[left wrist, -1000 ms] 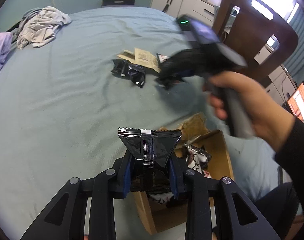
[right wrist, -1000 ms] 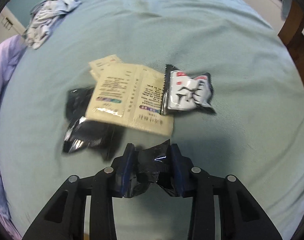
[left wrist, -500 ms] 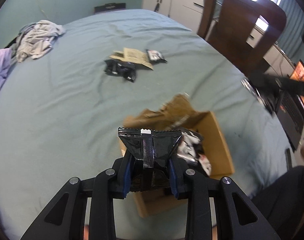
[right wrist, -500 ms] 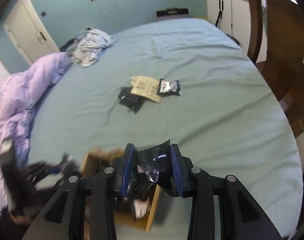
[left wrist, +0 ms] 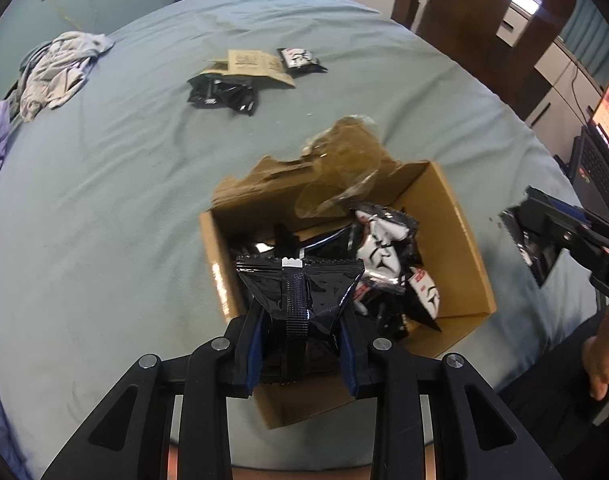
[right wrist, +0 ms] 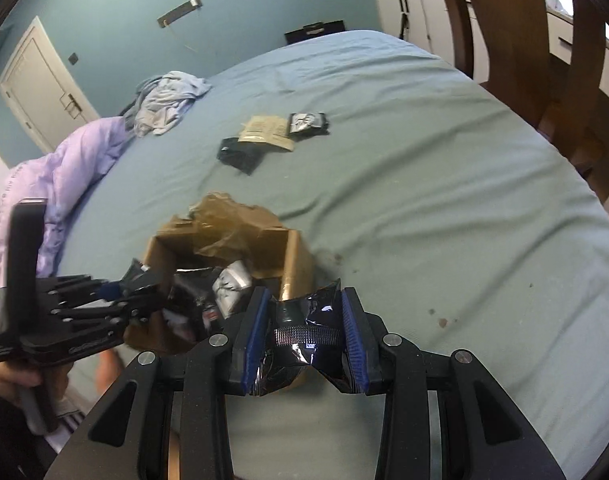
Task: Organize snacks
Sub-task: 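Lower the black packet into the box and open the left gripper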
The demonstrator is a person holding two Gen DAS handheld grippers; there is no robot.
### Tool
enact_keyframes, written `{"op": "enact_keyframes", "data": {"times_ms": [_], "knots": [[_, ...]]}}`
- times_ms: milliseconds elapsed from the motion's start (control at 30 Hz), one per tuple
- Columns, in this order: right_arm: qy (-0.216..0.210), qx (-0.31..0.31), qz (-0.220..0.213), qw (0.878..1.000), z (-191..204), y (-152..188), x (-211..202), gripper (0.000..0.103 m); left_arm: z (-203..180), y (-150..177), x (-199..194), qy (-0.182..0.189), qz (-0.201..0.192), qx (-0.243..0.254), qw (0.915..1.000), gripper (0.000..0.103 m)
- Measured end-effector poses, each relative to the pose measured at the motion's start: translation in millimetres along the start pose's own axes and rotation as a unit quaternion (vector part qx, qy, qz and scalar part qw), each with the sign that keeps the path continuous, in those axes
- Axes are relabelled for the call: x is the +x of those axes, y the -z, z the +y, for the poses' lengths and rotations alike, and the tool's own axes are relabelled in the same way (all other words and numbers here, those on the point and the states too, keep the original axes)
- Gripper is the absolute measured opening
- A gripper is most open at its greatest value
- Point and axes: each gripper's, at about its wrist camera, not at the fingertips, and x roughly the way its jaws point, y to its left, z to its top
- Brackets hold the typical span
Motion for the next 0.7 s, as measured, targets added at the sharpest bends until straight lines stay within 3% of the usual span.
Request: {"op": "enact_keyframes", "data": {"times_ms": [233,300,367,433,533,700], "knots": [[-0.016,0.005,-0.023,1.0,4,2,6,0.035,-14,-4,10,0.0,0.006,0.018,0.9998,0.031],[-0.017,-0.001,-0.024,1.0,3,3,8,0.035,-15,-4,9,0.001,0.005,0.017,0.9998,0.042],[-0.026,0.001,-0.029,0.999,2,2,7,0.035,-14,-5,4,-0.001,-0.01,0.011,0.9999,0.071],[-0.032,0.006,-0.031,0.999,-1,2,6,0.035,-11,-8,-5,-0.012,-0.039,0.003,0.9992,0.083],[-0.03,0.004,-0.032,0.999,-1,2,7,0.035,-7,-12,-12,-0.026,-0.06,-0.005,0.9978,0.085],[-0.02,-0.023,-0.029,0.999,9,4,7,0.035,-6,-14,-11,-0.056,-0.059,0.005,0.9967,0.086]]}}
